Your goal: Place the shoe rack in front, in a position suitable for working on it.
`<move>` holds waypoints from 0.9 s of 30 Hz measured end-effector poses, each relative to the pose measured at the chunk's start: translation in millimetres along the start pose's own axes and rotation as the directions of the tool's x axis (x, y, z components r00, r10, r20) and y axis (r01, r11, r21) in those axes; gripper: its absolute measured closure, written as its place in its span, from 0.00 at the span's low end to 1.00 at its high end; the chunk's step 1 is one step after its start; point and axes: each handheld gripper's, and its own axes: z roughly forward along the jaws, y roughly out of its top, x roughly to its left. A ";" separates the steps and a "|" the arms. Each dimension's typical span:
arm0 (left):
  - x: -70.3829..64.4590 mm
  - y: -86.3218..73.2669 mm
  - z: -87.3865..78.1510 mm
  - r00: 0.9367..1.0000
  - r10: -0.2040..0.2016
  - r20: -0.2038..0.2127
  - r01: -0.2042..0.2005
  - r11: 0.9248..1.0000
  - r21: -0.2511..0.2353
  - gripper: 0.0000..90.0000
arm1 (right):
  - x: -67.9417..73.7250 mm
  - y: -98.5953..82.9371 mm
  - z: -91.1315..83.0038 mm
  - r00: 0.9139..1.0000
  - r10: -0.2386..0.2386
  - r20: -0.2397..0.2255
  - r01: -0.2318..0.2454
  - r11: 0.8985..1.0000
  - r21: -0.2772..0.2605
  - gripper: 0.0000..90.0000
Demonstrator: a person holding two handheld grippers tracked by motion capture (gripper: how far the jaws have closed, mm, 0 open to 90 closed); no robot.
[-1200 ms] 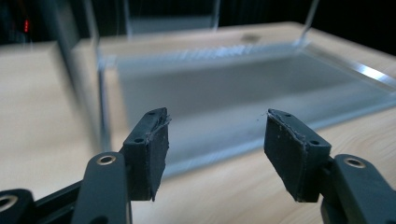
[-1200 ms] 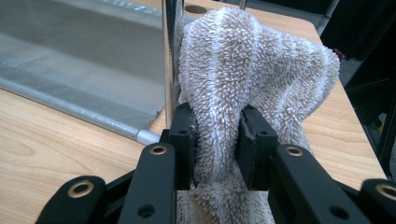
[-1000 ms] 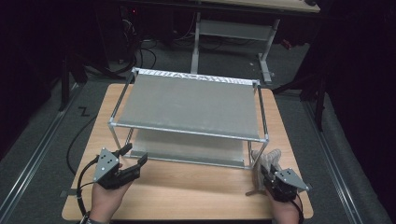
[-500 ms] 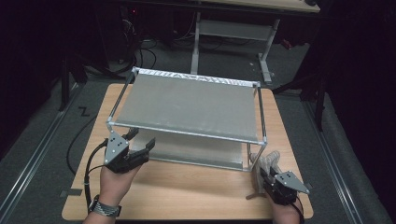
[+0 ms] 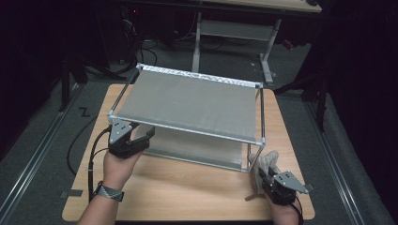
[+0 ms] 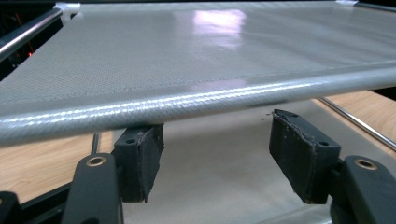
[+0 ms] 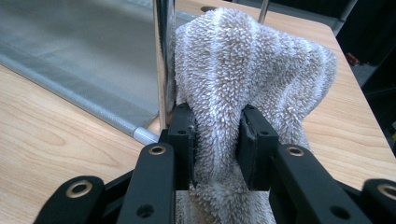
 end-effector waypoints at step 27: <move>-5.0 19.4 -4.0 0.999 0.036 0.000 -0.036 0.999 -0.012 0.38 | 2.6 0.4 1.0 1.000 -0.006 -0.012 0.006 1.000 -0.001 0.77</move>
